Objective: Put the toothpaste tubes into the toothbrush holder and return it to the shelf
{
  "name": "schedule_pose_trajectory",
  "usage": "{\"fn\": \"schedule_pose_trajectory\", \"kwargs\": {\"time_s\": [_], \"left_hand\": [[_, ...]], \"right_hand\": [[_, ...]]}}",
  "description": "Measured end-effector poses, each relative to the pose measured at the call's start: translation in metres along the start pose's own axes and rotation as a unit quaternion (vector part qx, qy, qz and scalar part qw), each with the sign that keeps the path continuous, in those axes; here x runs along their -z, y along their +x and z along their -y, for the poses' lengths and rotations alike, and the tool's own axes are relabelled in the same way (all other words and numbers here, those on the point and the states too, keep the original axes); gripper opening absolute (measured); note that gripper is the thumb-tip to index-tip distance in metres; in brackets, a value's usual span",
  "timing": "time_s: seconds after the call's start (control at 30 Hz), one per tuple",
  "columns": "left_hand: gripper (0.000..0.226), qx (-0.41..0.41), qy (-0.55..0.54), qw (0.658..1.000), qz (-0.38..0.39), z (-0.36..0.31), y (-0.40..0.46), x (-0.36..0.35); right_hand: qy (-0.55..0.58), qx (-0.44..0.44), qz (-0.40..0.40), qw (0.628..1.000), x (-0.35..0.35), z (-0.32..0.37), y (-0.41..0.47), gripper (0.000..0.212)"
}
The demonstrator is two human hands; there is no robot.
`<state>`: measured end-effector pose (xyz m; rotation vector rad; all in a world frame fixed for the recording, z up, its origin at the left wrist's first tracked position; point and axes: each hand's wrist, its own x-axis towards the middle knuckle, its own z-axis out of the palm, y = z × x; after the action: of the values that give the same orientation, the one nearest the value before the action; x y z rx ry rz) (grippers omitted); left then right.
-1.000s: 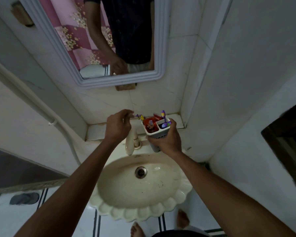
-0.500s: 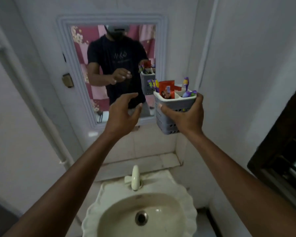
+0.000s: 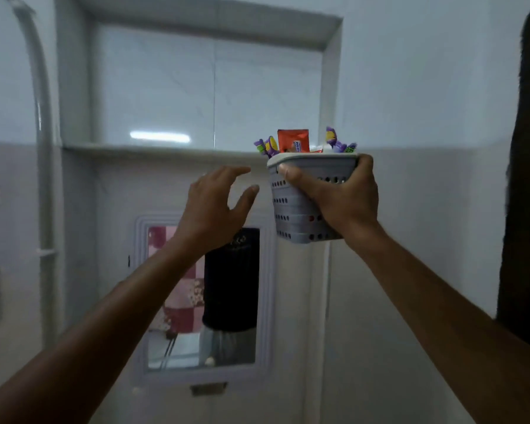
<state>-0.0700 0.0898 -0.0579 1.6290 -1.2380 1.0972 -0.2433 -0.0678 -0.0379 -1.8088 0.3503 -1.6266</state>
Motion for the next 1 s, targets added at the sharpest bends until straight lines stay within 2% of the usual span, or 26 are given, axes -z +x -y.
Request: {"fn": "schedule_pose_trajectory", "kwargs": {"time_s": [0.13, 0.33, 0.43, 0.53, 0.6, 0.7, 0.87, 1.0], "left_hand": [[0.047, 0.006, -0.006, 0.999, -0.050, -0.013, 0.056, 0.007], [0.052, 0.003, 0.056, 0.996, -0.065, 0.003, 0.118, -0.007], [0.056, 0.033, 0.082, 0.995, -0.040, 0.023, 0.132, -0.028], [0.064, 0.082, 0.101, 0.991, 0.018, 0.045, 0.129, -0.053], [0.068, 0.075, 0.147, 0.985, 0.043, 0.061, 0.117, -0.069], [0.066, 0.046, 0.196, 0.979, 0.020, 0.071, 0.106, -0.078], [0.066, 0.033, 0.203, 0.978, 0.010, 0.075, 0.109, -0.082], [0.065, 0.034, 0.217, 0.975, 0.005, 0.078, 0.109, -0.085]], "right_hand": [[0.013, 0.018, -0.011, 1.000, 0.007, 0.040, 0.047, 0.114], [-0.007, 0.034, -0.053, 0.998, -0.008, 0.066, 0.106, 0.111], [-0.017, 0.029, -0.069, 0.997, -0.023, 0.067, 0.128, 0.111], [-0.042, 0.025, -0.081, 0.996, -0.038, 0.061, 0.146, 0.117], [-0.058, 0.023, -0.080, 0.995, -0.048, 0.052, 0.155, 0.118], [-0.073, 0.025, -0.056, 0.995, -0.065, 0.033, 0.164, 0.117], [-0.092, 0.036, 0.007, 0.995, -0.089, 0.007, 0.172, 0.136], [-0.213, 0.054, 0.082, 0.972, -0.107, -0.016, 0.167, 0.102]]}}
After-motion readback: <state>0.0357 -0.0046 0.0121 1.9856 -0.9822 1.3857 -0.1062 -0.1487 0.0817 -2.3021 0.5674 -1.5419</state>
